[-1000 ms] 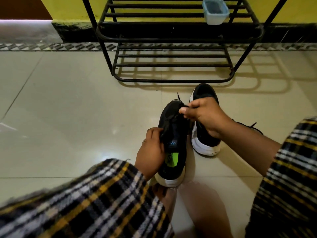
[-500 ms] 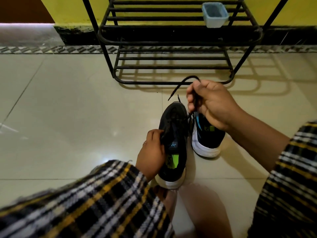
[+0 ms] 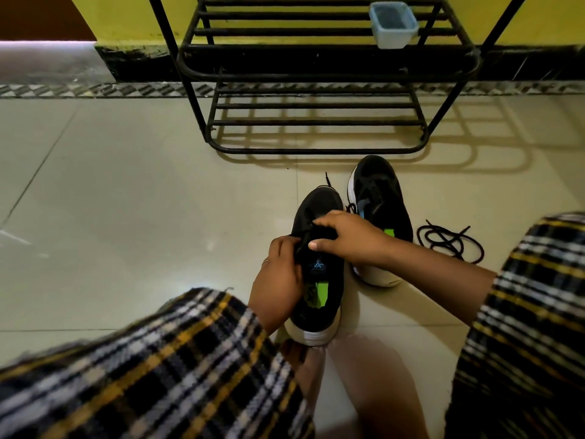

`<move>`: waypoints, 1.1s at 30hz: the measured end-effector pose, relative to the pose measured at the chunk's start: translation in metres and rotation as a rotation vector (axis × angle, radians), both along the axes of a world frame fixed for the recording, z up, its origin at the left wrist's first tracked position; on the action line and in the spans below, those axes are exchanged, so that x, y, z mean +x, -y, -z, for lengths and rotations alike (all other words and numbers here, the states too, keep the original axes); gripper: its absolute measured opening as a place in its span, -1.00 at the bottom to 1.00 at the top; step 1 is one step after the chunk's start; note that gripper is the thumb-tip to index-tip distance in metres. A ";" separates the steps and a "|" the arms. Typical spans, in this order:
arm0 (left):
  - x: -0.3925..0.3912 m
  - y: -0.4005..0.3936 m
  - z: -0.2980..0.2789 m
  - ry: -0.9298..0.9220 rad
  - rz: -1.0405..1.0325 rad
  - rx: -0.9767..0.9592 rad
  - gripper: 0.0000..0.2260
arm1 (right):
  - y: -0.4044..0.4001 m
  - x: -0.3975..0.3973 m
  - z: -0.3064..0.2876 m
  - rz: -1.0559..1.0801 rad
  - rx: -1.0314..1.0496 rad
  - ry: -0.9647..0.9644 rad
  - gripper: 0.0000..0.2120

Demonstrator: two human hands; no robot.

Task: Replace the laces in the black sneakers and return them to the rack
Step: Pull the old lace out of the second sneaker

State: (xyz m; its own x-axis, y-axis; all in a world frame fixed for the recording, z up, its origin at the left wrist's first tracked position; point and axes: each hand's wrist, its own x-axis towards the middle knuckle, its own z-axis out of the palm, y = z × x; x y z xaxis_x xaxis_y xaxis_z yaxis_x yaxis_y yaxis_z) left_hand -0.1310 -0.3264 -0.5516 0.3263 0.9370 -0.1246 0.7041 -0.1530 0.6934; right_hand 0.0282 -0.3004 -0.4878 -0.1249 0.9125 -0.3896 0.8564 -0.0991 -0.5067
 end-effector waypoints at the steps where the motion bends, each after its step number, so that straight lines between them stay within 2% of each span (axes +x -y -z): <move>1: 0.000 0.000 0.000 -0.002 0.006 0.000 -0.67 | -0.002 -0.002 0.001 0.013 0.006 0.023 -0.46; 6: 0.000 0.000 -0.001 -0.017 0.013 -0.014 -0.69 | 0.001 -0.008 -0.001 0.112 0.173 0.087 -0.77; 9: 0.000 0.001 -0.001 -0.009 0.001 -0.013 -0.69 | 0.010 -0.007 -0.001 0.145 0.311 0.044 -0.81; 16: 0.000 0.002 0.001 -0.019 -0.006 0.012 -0.70 | 0.012 0.003 -0.044 0.190 0.582 -0.328 -0.82; 18: -0.001 0.002 0.002 -0.018 0.000 0.025 -0.71 | 0.014 0.002 -0.065 0.143 0.545 -0.516 -0.78; 21: -0.002 0.002 0.003 -0.016 -0.002 0.026 -0.71 | 0.017 0.005 -0.089 0.137 0.442 -0.785 -0.83; 23: -0.003 0.001 0.004 -0.008 0.003 0.030 -0.71 | 0.017 0.012 -0.098 0.206 0.480 -0.839 -0.84; 24: -0.002 0.000 0.004 -0.006 0.003 0.027 -0.71 | 0.015 0.017 -0.099 0.232 0.528 -0.772 -0.84; 26: -0.002 0.000 0.005 -0.005 -0.002 0.015 -0.70 | 0.009 0.028 -0.087 0.218 0.558 -0.409 -0.82; 28: -0.001 0.000 0.006 -0.011 0.000 0.019 -0.69 | 0.008 0.038 -0.064 0.151 0.387 0.027 -0.74; 29: -0.001 0.000 0.006 -0.012 0.000 0.020 -0.69 | 0.011 0.040 -0.049 0.103 0.288 0.178 -0.70; 31: -0.001 0.000 0.007 -0.008 -0.003 0.022 -0.70 | 0.022 0.036 -0.027 0.025 0.142 0.323 -0.62; 33: -0.001 0.000 0.007 0.000 -0.010 0.026 -0.70 | 0.031 0.029 -0.015 -0.041 0.112 0.357 -0.57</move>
